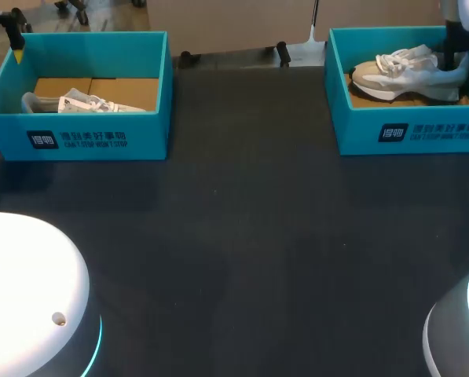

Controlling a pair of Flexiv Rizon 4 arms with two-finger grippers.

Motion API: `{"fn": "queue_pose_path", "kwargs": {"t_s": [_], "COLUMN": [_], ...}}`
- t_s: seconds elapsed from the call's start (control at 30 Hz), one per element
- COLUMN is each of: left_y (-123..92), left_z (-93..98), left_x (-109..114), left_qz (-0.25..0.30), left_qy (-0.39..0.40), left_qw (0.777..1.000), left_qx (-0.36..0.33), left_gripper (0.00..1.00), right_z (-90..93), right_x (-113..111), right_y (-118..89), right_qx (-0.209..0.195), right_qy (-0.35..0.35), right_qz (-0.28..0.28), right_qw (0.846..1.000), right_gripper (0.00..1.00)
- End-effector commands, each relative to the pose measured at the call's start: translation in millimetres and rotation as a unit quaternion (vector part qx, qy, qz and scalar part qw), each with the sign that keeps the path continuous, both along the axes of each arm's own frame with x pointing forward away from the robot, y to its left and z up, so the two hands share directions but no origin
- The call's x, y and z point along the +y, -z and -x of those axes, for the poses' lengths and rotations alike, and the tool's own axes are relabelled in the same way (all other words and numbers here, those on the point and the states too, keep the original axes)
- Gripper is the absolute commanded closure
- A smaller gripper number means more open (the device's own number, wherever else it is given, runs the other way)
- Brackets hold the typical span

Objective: Take the shoe out of the shoebox, open the shoe tongue, remove and reinsert the insole, then place the shoe into the shoebox

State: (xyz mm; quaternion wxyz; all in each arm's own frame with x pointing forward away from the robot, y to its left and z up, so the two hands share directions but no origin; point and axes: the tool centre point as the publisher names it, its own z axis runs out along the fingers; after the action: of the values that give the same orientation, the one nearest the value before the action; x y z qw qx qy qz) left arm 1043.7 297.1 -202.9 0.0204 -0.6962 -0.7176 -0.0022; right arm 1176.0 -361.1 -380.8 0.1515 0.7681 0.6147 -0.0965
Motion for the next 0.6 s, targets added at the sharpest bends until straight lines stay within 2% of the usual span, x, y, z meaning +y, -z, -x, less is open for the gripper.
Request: {"fn": "queue_pose_path", "kwargs": {"t_s": [0.03,0.27,0.6], "left_y": [-0.2,-0.2,-0.2], "left_z": [1.2,1.2,1.2], "left_x": [-0.1,-0.1,-0.1], "left_qz": [-0.001,-0.001,-0.001], "left_qy": [0.0,0.0,0.0], "left_qw": [1.0,1.0,1.0], "left_qx": [-0.001,-0.001,-0.001], "left_gripper": [0.0,0.0,0.0], "right_z": [-12.5,-9.3,-2.0], "right_x": [-1.1,-1.2,-0.4], "right_y": [6.9,1.9,-17.1], "right_qx": [0.023,0.019,-0.007], "right_qy": [0.014,0.015,0.028], "right_qz": [-0.004,0.006,0.008], "right_qw": [1.0,1.0,1.0], "right_gripper": [1.0,1.0,1.0]}}
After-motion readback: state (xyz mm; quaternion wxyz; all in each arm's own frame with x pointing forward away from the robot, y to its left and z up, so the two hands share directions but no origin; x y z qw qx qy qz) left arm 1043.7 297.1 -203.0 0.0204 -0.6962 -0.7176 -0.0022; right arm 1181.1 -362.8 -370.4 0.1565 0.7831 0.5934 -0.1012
